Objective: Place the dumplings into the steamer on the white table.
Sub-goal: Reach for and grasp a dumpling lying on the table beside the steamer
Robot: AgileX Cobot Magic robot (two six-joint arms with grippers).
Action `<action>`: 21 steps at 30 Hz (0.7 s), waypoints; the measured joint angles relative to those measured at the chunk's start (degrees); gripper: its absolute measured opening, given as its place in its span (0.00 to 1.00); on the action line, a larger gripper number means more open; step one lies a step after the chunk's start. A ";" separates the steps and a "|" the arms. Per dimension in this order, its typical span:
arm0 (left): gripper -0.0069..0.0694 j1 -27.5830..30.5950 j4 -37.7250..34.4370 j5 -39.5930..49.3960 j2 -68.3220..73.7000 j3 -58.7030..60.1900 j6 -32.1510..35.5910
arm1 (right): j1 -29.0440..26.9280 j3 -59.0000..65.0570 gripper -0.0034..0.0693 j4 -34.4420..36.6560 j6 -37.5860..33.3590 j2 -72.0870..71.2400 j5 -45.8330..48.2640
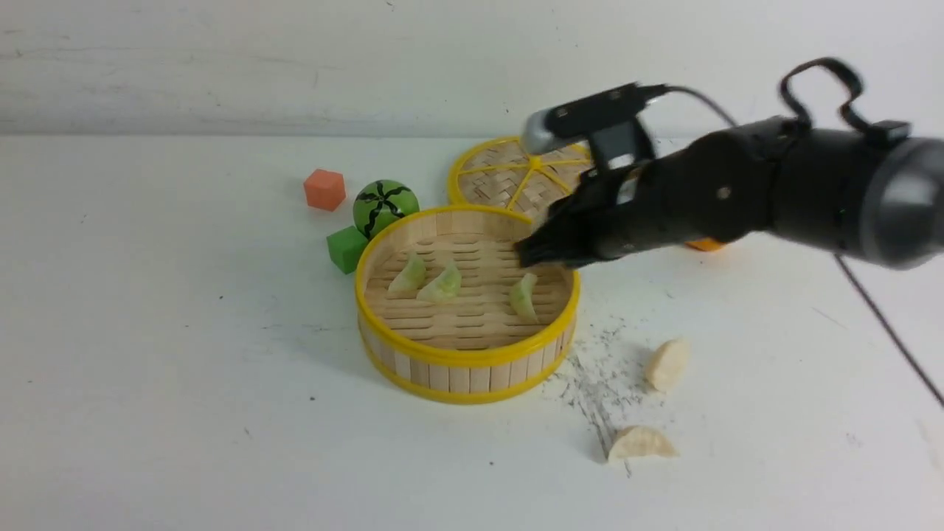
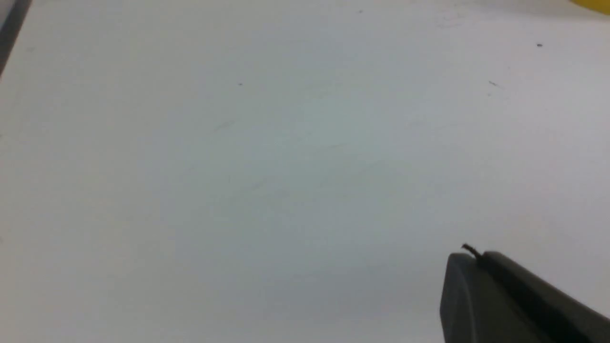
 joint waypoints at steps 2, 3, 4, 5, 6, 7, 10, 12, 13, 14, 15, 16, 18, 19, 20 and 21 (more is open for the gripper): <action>0.07 0.00 0.83 -0.18 -0.65 0.75 -0.04 | 3.44 0.00 0.24 0.62 -0.91 1.51 -1.69; 0.07 0.00 1.34 -0.33 -0.75 0.93 -0.35 | 5.11 -0.15 0.24 0.79 -1.36 2.88 -3.08; 0.07 0.00 1.80 -0.39 -0.80 1.12 -0.82 | 6.35 -0.35 0.24 0.84 -1.61 3.84 -4.30; 0.07 0.00 1.93 -0.61 -0.91 1.15 -1.12 | 7.01 -0.85 0.24 0.84 -1.75 5.14 -5.08; 0.07 0.00 1.99 -0.68 -0.91 1.15 -1.27 | 7.17 -1.25 0.24 0.91 -1.75 6.16 -5.41; 0.07 0.00 2.06 -0.97 -0.97 1.15 -1.34 | 7.24 -2.13 0.24 1.24 -1.75 7.37 -5.86; 0.07 0.00 2.11 -1.08 -0.97 1.15 -1.48 | 7.04 -5.84 0.24 4.11 -1.75 11.18 -6.50; 0.07 0.00 2.11 -1.19 -0.97 1.15 -1.53 | 6.99 -6.92 0.24 5.11 -1.75 12.14 -6.50; 0.07 0.00 2.11 -1.24 -0.97 1.15 -1.59 | 6.99 -7.68 0.24 6.03 -1.79 12.70 -6.50; 0.07 0.00 2.17 -1.24 -0.97 1.15 -1.59 | 6.99 -8.27 0.24 7.18 -1.79 13.18 -6.50; 0.07 0.00 2.17 -1.24 -0.97 1.15 -1.59 | 6.99 -8.69 0.24 8.84 -1.79 13.49 -6.37; 0.07 0.00 2.17 -1.35 -0.97 1.15 -1.59 | 6.99 -8.91 0.24 10.53 -1.79 13.84 -6.10; 0.07 0.00 2.17 -1.35 -0.97 1.15 -1.59 | 6.99 -9.11 0.24 12.00 -1.81 14.35 -5.97; 0.07 0.00 2.17 -1.42 -0.97 1.15 -1.59 | 6.93 -9.10 0.24 12.68 -1.93 14.73 -5.81; 0.07 0.00 2.22 -1.42 -0.97 1.15 -1.59 | 6.89 -9.10 0.24 12.91 -1.93 15.07 -5.51; 0.07 0.00 2.22 -1.42 -0.97 1.15 -1.59 | 6.81 -9.10 0.26 13.06 -1.93 15.50 -5.38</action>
